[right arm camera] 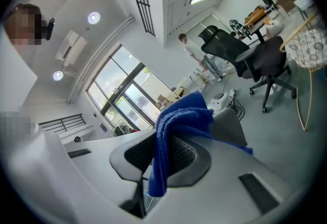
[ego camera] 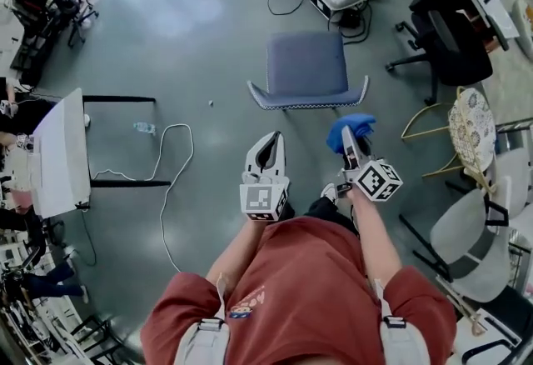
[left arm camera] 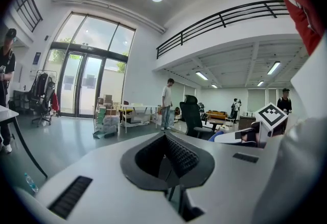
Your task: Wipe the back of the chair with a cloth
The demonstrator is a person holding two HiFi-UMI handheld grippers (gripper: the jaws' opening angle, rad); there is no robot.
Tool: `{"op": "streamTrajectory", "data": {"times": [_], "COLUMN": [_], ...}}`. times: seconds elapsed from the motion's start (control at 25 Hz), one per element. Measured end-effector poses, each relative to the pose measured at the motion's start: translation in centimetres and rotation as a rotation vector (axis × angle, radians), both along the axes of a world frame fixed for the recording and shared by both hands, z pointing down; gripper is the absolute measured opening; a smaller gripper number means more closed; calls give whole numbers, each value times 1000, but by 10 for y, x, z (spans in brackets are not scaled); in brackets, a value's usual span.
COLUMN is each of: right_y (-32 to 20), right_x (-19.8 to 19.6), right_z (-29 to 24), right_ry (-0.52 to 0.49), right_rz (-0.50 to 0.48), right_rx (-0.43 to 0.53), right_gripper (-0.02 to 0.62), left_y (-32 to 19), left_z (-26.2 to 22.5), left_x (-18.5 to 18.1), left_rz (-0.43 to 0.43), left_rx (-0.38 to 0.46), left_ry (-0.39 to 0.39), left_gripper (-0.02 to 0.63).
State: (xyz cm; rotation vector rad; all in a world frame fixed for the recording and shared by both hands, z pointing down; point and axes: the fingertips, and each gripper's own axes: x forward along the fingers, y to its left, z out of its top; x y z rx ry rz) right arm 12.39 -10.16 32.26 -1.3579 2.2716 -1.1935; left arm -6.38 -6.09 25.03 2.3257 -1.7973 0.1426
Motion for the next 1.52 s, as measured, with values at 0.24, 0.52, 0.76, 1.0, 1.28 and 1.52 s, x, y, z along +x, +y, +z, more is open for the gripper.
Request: {"op": "streamTrajectory", "data": {"times": [0.24,0.52,0.76,1.0,1.28,1.52], "right_y": [0,-12,-12,-16,-17,-19], "right_x": [-19,-45,-55,-54,-56,-51], "right_z": [-71,-159,-228,-243,-238,-240], "right_ry": [167,546,690,729,727,714], "right_rz": [-62,-41,22,53,49,56], "right_rx": [173,425,645,683,655,644], "right_gripper": [61,61,62,61,61,61], "left_y": [-12,-18,-17,-27,-27,-28], "left_z": [-38,-102,-166,-182,-180,-179], "left_x": [-23,-53,-64,-70,-69,-66], "left_rz": [7,8,-3,-21,-17,-18], "left_rx": [-5,114,268,312,311,303], "left_ry": [86,59,21,21,18,9], "left_gripper": [14,13,14,14,13,14]}}
